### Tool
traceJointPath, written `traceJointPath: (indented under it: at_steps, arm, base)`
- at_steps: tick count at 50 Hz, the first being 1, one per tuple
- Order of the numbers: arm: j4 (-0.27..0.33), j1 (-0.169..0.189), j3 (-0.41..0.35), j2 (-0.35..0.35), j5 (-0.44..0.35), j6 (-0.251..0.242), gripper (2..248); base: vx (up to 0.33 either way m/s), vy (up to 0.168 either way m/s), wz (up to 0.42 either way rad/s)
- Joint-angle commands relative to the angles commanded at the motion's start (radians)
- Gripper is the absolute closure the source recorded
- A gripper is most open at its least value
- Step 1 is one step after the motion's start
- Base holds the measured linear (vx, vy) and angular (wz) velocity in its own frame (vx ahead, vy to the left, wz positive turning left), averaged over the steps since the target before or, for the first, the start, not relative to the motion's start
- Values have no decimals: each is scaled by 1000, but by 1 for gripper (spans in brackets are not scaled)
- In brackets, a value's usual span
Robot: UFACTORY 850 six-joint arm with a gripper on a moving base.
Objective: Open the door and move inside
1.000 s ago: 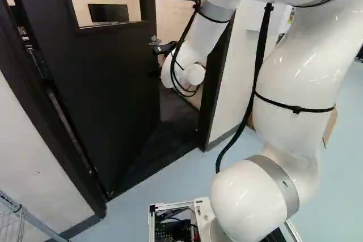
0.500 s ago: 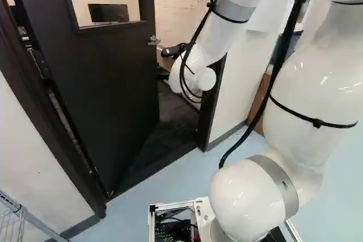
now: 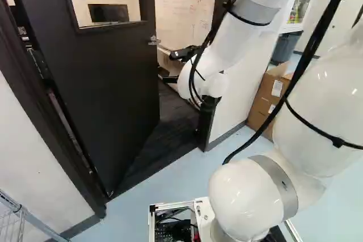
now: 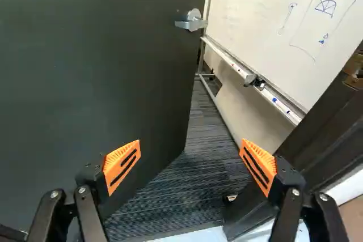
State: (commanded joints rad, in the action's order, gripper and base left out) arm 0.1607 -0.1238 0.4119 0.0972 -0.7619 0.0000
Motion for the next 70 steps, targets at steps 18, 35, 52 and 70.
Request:
traceJointPath:
  at_steps: [18,35,52,70]
  arm:
    - [0,49,-89,95,0,0,3]
    - [0,107,-156,172,0,0,3]
    - [0,152,-173,191,0,0,3]
    - [0,185,-174,193,0,0,3]
  base:
    - [0,0,0]
    - [0,0,0]
    - [0,0,0]
    - [0,0,0]
